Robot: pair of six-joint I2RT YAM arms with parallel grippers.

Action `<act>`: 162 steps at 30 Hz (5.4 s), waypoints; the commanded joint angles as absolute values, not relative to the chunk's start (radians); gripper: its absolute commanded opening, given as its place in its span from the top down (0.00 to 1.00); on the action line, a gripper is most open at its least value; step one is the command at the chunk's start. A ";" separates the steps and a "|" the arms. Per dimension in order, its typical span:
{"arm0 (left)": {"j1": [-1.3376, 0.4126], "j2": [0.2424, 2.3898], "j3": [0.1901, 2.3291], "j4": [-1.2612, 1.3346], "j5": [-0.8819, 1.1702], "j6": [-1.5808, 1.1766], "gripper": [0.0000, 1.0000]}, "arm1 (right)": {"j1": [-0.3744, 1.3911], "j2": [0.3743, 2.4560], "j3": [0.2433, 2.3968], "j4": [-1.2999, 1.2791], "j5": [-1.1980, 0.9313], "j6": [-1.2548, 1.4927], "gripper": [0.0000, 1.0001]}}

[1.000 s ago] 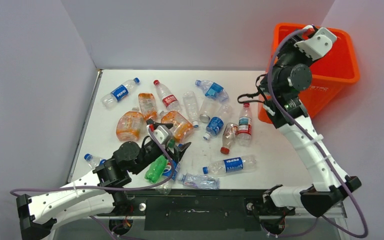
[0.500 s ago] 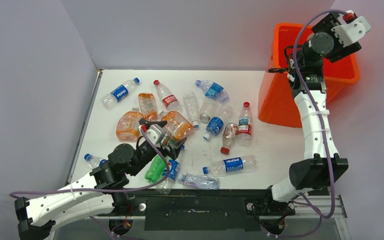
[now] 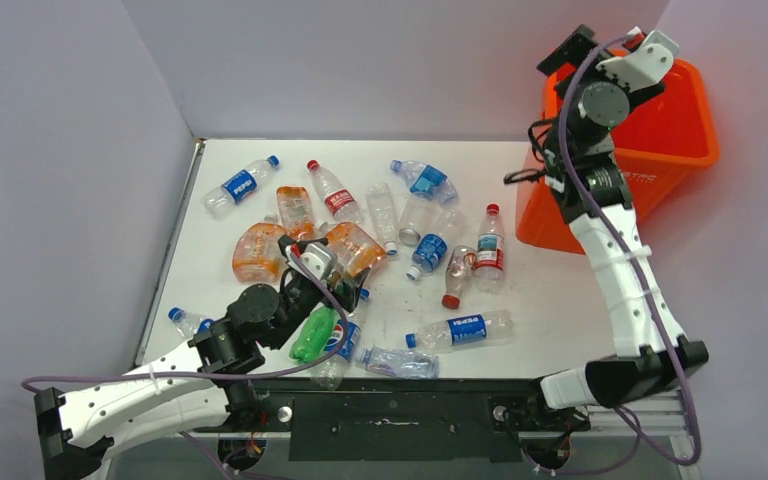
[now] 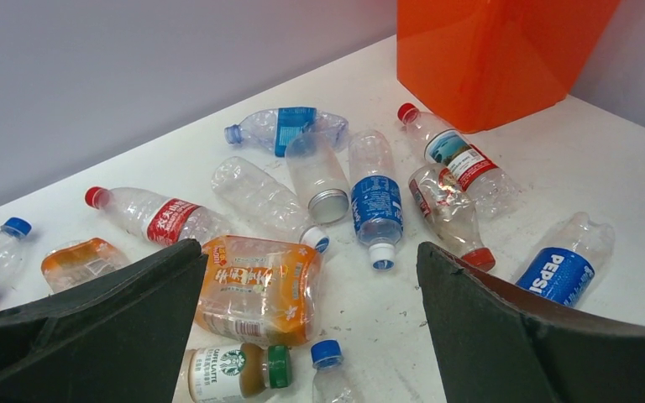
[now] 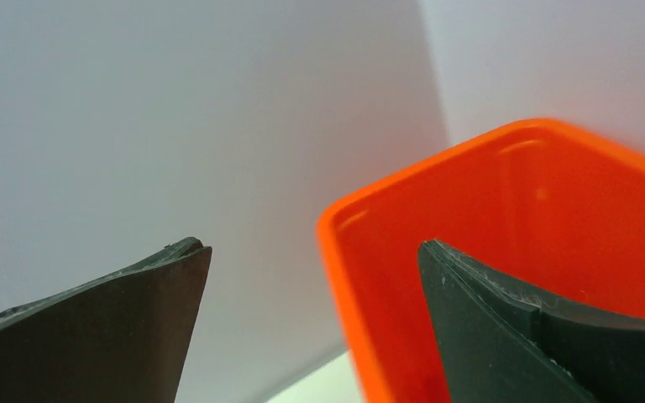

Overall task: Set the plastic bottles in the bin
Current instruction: Place the plastic bottle in the trash bin, then pick up the plastic bottle at the center of the board.

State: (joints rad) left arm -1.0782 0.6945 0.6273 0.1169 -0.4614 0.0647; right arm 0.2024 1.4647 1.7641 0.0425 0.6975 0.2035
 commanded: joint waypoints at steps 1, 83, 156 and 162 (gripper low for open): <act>-1.071 0.718 0.635 0.164 -0.503 0.071 0.04 | 0.302 1.238 1.582 0.068 0.443 0.294 0.00; -0.828 2.004 1.448 -0.292 0.064 -0.184 0.82 | 0.611 0.379 0.542 -0.369 0.225 0.701 0.00; -1.322 0.688 0.723 0.167 -0.540 0.834 0.04 | 0.846 0.857 0.959 -0.176 -0.182 0.408 0.66; -1.172 0.765 0.924 -0.019 -0.061 -0.019 0.04 | 0.848 0.716 0.778 0.253 -0.060 0.500 0.64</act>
